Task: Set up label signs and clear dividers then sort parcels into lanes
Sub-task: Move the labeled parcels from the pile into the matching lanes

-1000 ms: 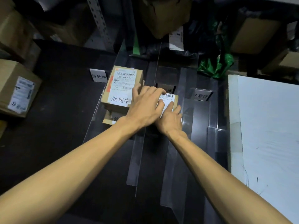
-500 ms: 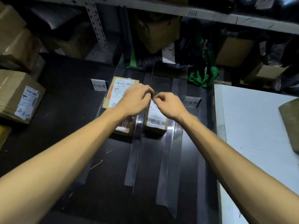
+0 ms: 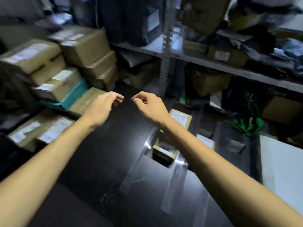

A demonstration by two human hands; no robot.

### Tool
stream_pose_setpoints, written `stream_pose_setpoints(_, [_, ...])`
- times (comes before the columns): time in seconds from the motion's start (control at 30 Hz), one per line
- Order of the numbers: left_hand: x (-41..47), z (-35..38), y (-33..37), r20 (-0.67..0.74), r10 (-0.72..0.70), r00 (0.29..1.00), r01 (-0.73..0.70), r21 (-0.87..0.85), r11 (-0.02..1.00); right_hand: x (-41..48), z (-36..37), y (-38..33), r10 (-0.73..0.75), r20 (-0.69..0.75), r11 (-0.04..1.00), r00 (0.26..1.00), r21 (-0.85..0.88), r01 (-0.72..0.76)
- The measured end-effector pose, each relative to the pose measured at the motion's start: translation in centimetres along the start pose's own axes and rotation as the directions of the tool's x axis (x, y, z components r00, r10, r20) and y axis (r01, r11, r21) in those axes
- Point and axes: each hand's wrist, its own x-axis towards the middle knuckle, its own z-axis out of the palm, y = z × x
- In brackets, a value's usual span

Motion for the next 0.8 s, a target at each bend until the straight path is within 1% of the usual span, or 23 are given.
stream_pose_setpoints(0.07, [-1.0, -4.7, -1.8, -0.072, -0.032, 0.997, 0.030, -0.022, 0.999, 1.2, 2.8, -3.6, -0.085, 0.040, 0.995, 0.996, -0.058, 0.087])
stream_pose_setpoints(0.1, [-1.6, -7.0, -2.7, -0.101, -0.045, 0.994, 0.042, -0.025, 0.999, 1.7, 4.3, -5.3, -0.104, 0.055, 0.992, 0.993, -0.070, 0.108])
stream_pose_setpoints(0.17, [-2.7, -11.0, -4.6, -0.140, -0.069, 0.988, 0.063, -0.048, 0.997, 2.7, 7.1, -8.3, -0.126, 0.086, 0.987, 0.988, -0.087, 0.134])
stream_pose_setpoints(0.27, [-3.7, -16.7, -7.5, -0.182, -0.102, 0.978, 0.097, -0.032, 0.995, 3.8, 11.8, -12.4, -0.139, 0.105, 0.984, 0.985, -0.094, 0.149])
stream_pose_setpoints(0.4, [-3.6, -22.2, -10.9, -0.259, -0.094, 0.961, 0.095, -0.012, 0.995, 5.6, 17.2, -15.8, -0.154, 0.138, 0.980, 0.978, -0.101, 0.169])
stream_pose_setpoints(0.53, [-1.6, -25.9, -13.8, -0.348, -0.074, 0.934, 0.070, -0.022, 0.997, 8.5, 21.0, -17.7, -0.153, 0.122, 0.980, 0.981, -0.105, 0.166])
stream_pose_setpoints(0.63, [1.4, -28.6, -16.0, -0.386, -0.059, 0.921, 0.059, -0.014, 0.998, 12.0, 23.4, -18.5, -0.130, 0.105, 0.987, 0.986, -0.076, 0.139])
stream_pose_setpoints(0.73, [5.3, -31.6, -18.8, -0.381, -0.040, 0.924, 0.080, 0.090, 0.993, 16.2, 26.0, -19.1, -0.075, 0.076, 0.997, 0.994, -0.023, 0.077])
stream_pose_setpoints(0.8, [7.6, -33.2, -20.2, -0.412, -0.010, 0.911, 0.081, 0.156, 0.984, 19.0, 27.4, -19.4, -0.045, 0.053, 0.999, 0.998, 0.010, 0.045])
